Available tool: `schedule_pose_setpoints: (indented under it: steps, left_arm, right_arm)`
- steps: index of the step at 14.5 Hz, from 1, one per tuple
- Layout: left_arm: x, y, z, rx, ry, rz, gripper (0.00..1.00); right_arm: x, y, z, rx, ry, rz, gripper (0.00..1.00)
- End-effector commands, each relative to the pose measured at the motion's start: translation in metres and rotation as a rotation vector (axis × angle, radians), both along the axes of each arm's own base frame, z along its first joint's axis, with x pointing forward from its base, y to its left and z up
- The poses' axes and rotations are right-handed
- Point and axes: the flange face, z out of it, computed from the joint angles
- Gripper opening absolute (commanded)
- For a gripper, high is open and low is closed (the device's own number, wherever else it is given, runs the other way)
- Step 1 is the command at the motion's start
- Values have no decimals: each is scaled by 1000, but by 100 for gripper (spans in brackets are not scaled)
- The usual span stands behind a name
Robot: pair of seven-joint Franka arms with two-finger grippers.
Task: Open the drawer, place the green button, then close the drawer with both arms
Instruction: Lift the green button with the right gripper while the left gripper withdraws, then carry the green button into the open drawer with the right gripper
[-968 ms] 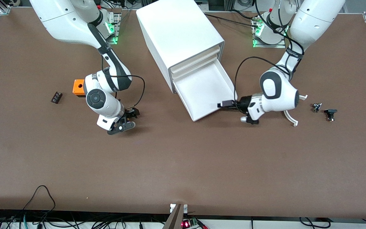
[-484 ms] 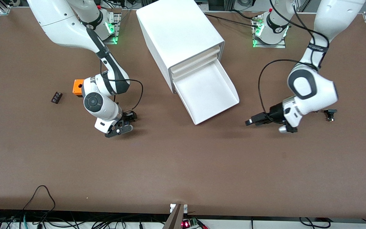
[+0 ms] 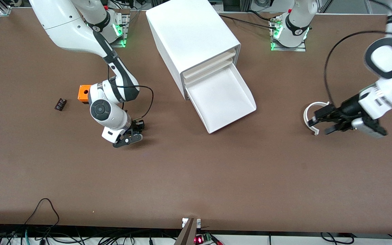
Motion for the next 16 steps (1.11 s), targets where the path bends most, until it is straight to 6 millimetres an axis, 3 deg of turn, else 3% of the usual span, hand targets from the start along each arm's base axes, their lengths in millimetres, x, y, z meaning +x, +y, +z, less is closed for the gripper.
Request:
schedule_pose_setpoints:
  steps: [1, 4, 6, 8, 12, 16]
  left_arm:
    - [-2, 9, 71, 149, 54, -15, 100]
    - [-17, 4, 125, 330, 130, 37, 100]
    - [-30, -2, 138, 389, 190, 85, 100]
    - [-34, 6, 140, 390, 206, 111, 100]
    - [-34, 12, 138, 462, 210, 115, 100]
    - [-33, 11, 138, 467, 206, 111, 100]
  right_arm:
    - [12, 4, 13, 11, -27, 48, 29]
    - [21, 7, 40, 22, -64, 57, 29]
    - [29, 22, 77, 35, -75, 83, 29]
    - [39, 46, 117, 60, -74, 142, 29]
    - [27, 120, 178, 147, -110, 339, 29]
    - [-10, 199, 214, 234, -165, 607, 29]
